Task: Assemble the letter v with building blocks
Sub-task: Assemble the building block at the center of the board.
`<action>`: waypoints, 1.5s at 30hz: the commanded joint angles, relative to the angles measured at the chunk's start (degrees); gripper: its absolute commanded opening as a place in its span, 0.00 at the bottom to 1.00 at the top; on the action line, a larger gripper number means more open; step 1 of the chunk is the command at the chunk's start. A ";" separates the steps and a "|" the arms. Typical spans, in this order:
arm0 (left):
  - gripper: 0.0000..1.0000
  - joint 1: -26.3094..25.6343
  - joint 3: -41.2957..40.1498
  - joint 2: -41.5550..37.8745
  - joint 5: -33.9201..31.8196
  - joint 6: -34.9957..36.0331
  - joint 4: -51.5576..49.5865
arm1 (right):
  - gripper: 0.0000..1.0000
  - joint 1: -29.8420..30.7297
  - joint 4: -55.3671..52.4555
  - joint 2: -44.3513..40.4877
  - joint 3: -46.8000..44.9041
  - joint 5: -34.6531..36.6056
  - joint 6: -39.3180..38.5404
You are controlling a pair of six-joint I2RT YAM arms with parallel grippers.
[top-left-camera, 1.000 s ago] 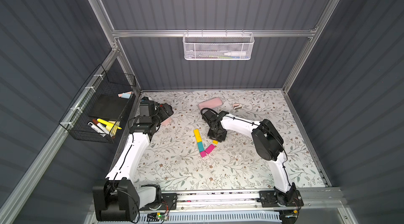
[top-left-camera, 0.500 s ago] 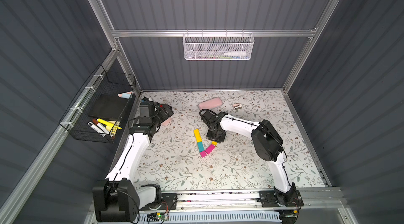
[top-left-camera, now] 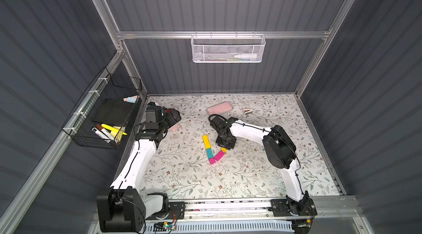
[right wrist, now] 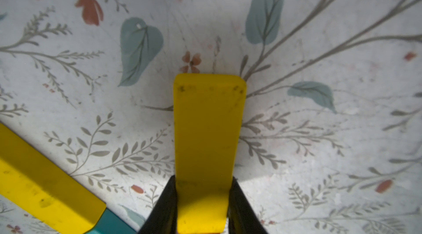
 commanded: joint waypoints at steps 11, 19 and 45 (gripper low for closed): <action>0.99 0.41 -0.73 -1.46 0.61 -0.30 0.82 | 0.26 0.65 -1.69 0.25 -1.95 -0.99 2.43; 0.99 0.46 -0.69 -1.44 0.61 -0.30 0.76 | 0.43 0.90 -1.66 0.56 -1.77 -1.54 2.17; 1.00 0.41 -0.68 -1.36 0.74 -0.13 0.81 | 0.45 0.84 -4.44 -0.58 -2.52 1.64 1.03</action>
